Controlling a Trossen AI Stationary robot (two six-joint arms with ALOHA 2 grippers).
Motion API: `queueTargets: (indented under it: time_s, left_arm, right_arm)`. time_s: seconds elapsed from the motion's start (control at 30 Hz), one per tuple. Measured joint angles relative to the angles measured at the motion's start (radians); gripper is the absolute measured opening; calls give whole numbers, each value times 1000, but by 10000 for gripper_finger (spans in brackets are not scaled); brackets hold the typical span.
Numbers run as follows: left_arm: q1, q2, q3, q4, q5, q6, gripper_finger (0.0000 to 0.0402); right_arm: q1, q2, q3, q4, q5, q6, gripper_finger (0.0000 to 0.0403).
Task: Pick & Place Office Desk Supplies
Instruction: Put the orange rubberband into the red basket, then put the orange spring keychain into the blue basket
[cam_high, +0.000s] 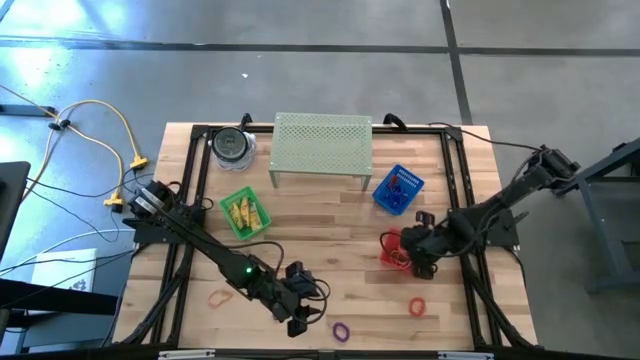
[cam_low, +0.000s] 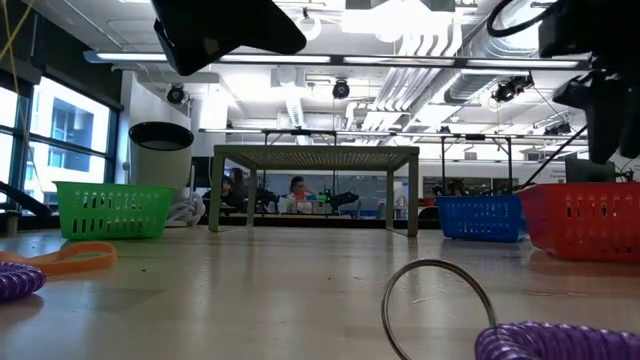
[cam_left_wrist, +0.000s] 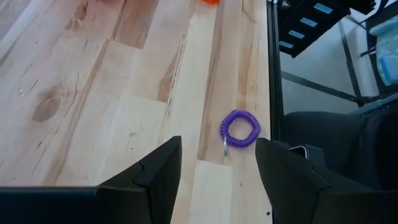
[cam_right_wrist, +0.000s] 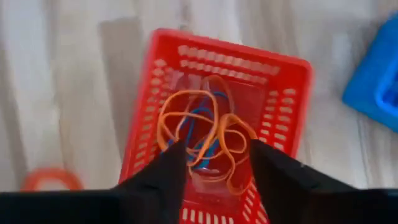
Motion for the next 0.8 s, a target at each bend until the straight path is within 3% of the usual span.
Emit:
queueTargets:
  time_s: [0.1, 0.23, 0.43, 0.63, 0.8]
  left_arm:
    - [0, 0, 0, -5, 0, 0, 200]
    - [0, 0, 0, -11, 0, 0, 200]
    - [0, 0, 0, -15, 0, 0, 200]
    - [-2, 0, 0, -16, -1, -25, 200]
    - [-4, 0, 0, -16, 0, -91, 200]
  right_arm:
    - [0, 0, 20, 35, -4, -100, 207]
    - [38, 0, 86, 26, 19, -127, 221]
    - [117, 0, 138, 128, -57, -204, 205]
    - [208, 25, 138, 384, -165, -254, 179]
    - [291, 76, 138, 484, -157, -305, 151]
